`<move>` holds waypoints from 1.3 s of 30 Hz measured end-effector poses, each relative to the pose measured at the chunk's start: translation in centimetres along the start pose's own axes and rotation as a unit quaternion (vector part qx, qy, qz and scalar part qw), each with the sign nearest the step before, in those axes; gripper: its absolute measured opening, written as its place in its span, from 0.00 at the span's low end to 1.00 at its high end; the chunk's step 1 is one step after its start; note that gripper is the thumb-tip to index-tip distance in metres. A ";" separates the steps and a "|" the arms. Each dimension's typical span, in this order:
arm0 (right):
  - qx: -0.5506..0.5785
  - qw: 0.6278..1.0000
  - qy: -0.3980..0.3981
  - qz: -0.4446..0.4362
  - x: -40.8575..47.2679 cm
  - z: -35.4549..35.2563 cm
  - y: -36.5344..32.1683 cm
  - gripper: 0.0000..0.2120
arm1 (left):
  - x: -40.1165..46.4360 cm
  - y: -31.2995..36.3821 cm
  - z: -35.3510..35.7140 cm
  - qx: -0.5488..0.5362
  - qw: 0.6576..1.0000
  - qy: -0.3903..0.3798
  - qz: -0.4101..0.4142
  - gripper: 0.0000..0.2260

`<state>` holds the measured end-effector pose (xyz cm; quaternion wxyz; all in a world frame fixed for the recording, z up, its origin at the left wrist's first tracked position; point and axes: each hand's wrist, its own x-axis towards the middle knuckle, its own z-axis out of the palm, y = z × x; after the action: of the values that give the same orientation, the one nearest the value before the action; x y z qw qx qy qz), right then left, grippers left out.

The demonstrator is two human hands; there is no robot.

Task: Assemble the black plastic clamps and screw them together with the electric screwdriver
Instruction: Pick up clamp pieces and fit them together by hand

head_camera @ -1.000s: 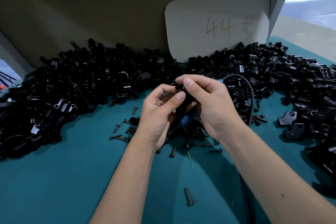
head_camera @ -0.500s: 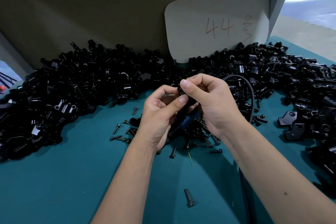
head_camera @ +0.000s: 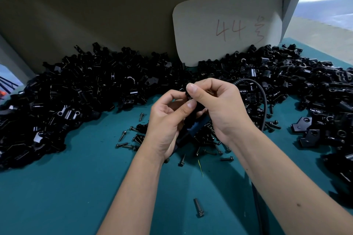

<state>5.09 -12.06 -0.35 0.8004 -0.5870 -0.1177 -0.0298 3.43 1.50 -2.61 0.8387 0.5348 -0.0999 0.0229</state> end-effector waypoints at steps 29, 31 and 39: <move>-0.372 0.915 0.025 -0.151 -1.1 2.0 0.0 0.09 | 0.2 0.4 0.8 0.038 0.987 0.151 0.026 0.09; -0.389 0.911 0.024 -0.132 -1.0 2.0 -0.2 0.10 | 0.3 0.4 0.7 0.040 0.987 0.156 0.021 0.10; -0.487 0.844 0.225 -0.010 -0.9 -0.7 0.5 0.25 | 1.2 1.2 -1.4 -0.050 0.970 0.237 -0.016 0.11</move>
<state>4.46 -12.64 -1.25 0.4161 -0.8771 0.0889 -0.2227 4.68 3.22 -1.90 0.8644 0.4730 0.1093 0.1309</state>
